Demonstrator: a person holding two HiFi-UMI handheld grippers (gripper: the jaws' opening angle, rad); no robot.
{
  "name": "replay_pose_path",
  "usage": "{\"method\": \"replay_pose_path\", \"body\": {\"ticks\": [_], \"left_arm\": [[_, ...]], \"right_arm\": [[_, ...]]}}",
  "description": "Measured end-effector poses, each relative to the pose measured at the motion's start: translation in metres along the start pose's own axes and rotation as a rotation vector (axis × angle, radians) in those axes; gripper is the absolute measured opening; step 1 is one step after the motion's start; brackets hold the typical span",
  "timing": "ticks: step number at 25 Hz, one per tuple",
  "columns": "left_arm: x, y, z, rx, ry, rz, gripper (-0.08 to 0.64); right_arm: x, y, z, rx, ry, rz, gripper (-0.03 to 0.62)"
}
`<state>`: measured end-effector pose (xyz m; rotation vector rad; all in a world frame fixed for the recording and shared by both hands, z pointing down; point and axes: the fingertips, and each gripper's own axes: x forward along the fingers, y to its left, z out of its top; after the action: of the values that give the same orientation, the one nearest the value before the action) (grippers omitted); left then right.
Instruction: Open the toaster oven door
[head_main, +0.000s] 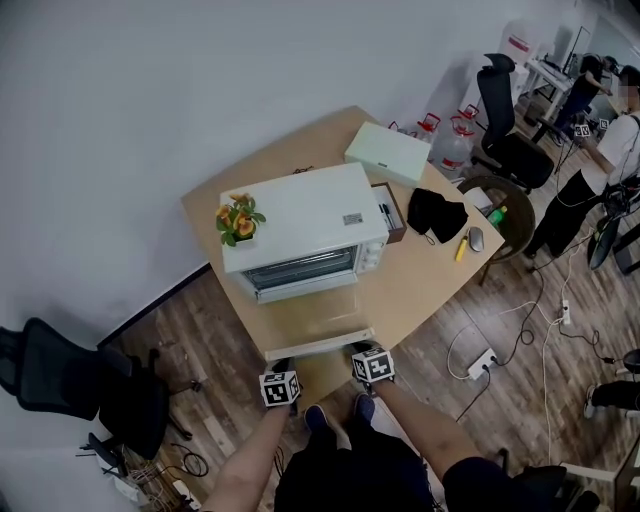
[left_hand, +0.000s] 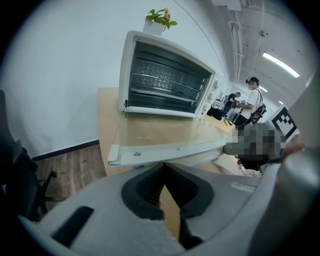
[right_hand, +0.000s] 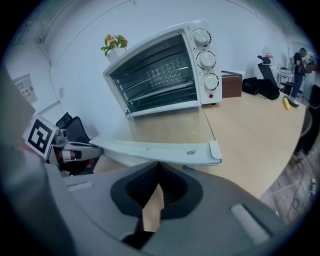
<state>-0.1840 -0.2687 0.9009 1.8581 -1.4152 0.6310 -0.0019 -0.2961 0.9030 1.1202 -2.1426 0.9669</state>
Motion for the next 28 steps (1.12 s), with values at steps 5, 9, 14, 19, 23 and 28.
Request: {"method": "replay_pose_path", "body": {"ticks": [5,9,14,19,23,28], "left_arm": [[0.006,0.003,-0.008,-0.079,0.042,-0.007,-0.002],[0.011,0.007,-0.011,-0.179,0.088,-0.011,-0.002],[0.015,0.01,-0.015,-0.203,0.136,-0.014,-0.001],[0.017,0.009,-0.017,-0.185,0.162,-0.024,0.0],[0.016,0.009,-0.017,-0.195,0.18,-0.02,0.0],[0.016,0.008,-0.017,-0.2,0.19,-0.017,0.0]], "right_arm": [[0.006,-0.004,-0.007,0.011,0.014,-0.011,0.012],[0.009,-0.007,-0.01,0.027,0.036,-0.021,0.012],[0.014,-0.005,-0.01,0.06,0.068,-0.021,0.012],[0.017,-0.006,-0.011,0.083,0.093,-0.02,0.012],[0.017,-0.005,-0.011,0.093,0.109,-0.012,0.012],[0.016,-0.005,-0.011,0.093,0.107,-0.01,0.012]]}}
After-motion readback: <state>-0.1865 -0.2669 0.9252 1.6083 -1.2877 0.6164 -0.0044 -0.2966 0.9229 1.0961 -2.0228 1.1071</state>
